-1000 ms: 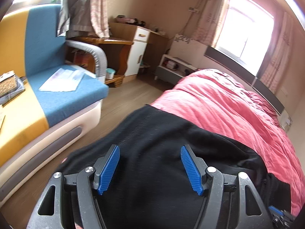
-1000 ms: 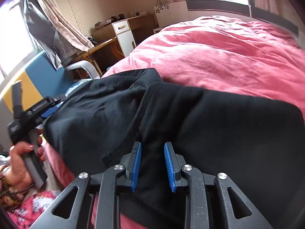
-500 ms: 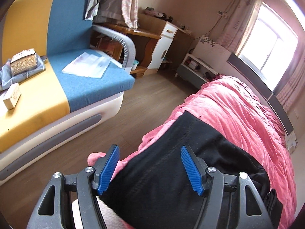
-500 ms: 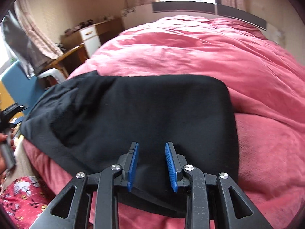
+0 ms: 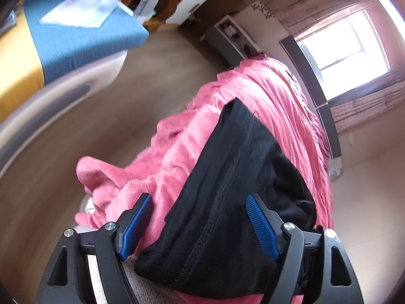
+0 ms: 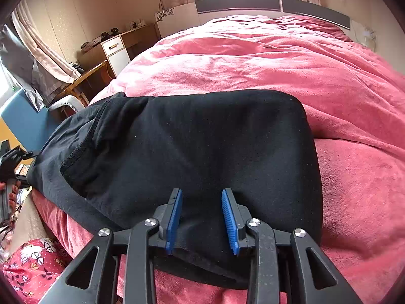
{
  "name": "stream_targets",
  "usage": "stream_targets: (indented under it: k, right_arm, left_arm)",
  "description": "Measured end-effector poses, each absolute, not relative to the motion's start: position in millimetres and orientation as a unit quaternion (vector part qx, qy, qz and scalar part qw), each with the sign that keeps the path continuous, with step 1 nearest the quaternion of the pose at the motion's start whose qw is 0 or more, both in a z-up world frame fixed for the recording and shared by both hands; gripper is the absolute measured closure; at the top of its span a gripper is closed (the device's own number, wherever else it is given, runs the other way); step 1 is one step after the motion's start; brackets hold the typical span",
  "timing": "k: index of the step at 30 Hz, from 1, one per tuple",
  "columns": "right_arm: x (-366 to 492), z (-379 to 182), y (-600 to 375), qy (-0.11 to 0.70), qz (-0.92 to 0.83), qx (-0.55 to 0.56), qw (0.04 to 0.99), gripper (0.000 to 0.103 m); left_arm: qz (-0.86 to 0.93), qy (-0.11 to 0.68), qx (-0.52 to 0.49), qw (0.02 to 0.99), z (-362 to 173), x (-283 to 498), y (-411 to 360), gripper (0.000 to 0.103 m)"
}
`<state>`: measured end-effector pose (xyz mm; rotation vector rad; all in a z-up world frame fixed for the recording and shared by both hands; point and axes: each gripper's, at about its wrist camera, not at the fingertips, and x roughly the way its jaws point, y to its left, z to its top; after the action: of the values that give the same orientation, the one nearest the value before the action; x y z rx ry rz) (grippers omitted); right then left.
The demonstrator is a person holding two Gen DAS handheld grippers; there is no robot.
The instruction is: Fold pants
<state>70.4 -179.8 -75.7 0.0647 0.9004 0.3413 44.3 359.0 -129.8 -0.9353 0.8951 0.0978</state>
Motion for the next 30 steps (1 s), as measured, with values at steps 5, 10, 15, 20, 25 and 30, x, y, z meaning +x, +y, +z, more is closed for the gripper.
stream_targets:
  k: [5, 10, 15, 20, 25, 30]
  right_arm:
    - [70.5, -76.0, -177.8, 0.432, 0.167, 0.032, 0.886, 0.064]
    - [71.6, -77.5, -178.5, 0.434, 0.167, 0.043, 0.884, 0.063]
    - [71.0, -78.1, -177.6, 0.434, 0.168, 0.044, 0.884, 0.061]
    - [71.0, -77.2, -177.5, 0.437, 0.167, 0.049, 0.882, 0.061]
    - [72.0, -76.8, -180.5, 0.440, 0.171, 0.059, 0.880, 0.061]
    - [71.2, -76.4, -179.9, 0.442, 0.173, 0.061, 0.878, 0.061]
  left_arm:
    - [0.021, 0.420, -0.459, 0.783, -141.5, 47.2, 358.5, 0.023]
    - [0.019, 0.420, -0.438, 0.795, -133.3, 48.5, 350.0, 0.031]
    - [0.007, 0.423, -0.400, 0.813, -127.6, 52.0, 340.8, 0.066]
    - [0.031, 0.414, -0.349, 0.840, -105.6, 53.1, 326.3, 0.074]
    - [0.047, 0.398, -0.360, 0.843, -92.0, 51.5, 326.7, 0.077]
    - [0.067, 0.394, -0.319, 0.859, -71.2, 45.7, 320.2, 0.082]
